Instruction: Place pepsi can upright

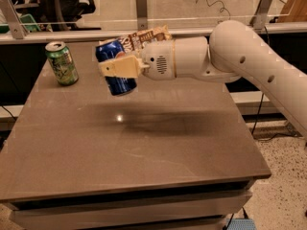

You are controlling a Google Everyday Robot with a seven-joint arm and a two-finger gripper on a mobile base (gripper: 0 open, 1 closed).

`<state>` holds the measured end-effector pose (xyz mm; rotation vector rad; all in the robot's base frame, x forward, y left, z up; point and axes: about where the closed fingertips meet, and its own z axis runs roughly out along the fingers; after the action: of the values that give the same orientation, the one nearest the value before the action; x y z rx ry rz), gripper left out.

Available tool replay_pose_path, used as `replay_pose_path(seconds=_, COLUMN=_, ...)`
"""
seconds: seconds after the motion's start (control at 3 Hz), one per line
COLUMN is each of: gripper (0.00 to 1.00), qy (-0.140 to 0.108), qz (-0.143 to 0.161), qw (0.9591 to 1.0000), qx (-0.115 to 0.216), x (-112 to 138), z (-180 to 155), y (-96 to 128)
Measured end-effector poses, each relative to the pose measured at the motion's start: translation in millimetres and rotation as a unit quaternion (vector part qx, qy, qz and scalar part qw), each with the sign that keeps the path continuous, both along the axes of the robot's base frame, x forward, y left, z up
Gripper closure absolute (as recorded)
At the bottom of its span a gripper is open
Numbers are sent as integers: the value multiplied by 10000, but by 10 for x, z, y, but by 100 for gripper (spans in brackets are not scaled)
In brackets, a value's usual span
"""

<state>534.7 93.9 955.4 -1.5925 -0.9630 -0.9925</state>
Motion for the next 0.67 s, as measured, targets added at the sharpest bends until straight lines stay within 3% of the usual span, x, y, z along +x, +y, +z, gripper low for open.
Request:
replay_pose_path(seconds=0.33, gripper=100, qy=-481, qz=365, qw=9982, qx=-5, x=-113, z=119, y=2)
replay_pose_path(seconds=0.67, gripper=100, qy=-1045, qz=915, qw=9903, qx=29, x=-290, z=63, y=-69)
